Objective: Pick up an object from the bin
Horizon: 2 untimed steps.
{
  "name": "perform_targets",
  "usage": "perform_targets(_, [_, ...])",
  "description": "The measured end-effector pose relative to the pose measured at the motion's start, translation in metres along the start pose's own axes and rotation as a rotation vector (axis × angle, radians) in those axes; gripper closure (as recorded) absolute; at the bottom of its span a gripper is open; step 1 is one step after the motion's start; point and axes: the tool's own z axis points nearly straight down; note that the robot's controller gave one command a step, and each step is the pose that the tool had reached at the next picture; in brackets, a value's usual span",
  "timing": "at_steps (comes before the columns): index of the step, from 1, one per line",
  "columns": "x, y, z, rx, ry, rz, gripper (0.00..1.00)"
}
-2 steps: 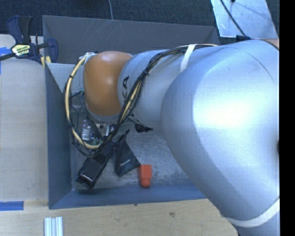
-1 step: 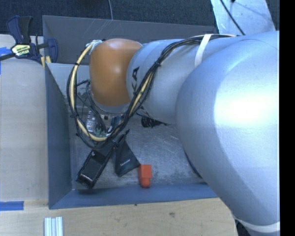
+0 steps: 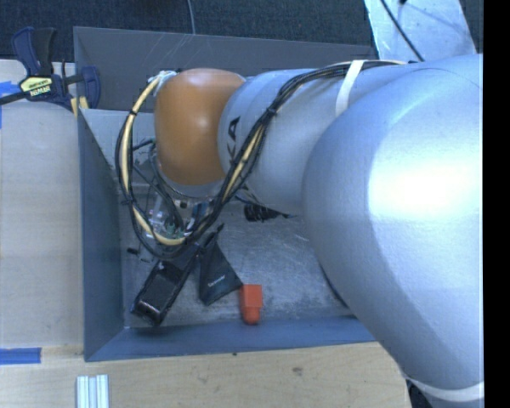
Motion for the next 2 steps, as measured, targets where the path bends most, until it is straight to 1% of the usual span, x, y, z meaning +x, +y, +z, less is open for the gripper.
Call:
perform_targets(1, [0.016, -0.012, 0.026, -0.002, -0.003, -0.175, 0.00])
perform_targets(2, [0.045, -0.109, 0.047, -0.004, -0.009, -0.009, 0.00])
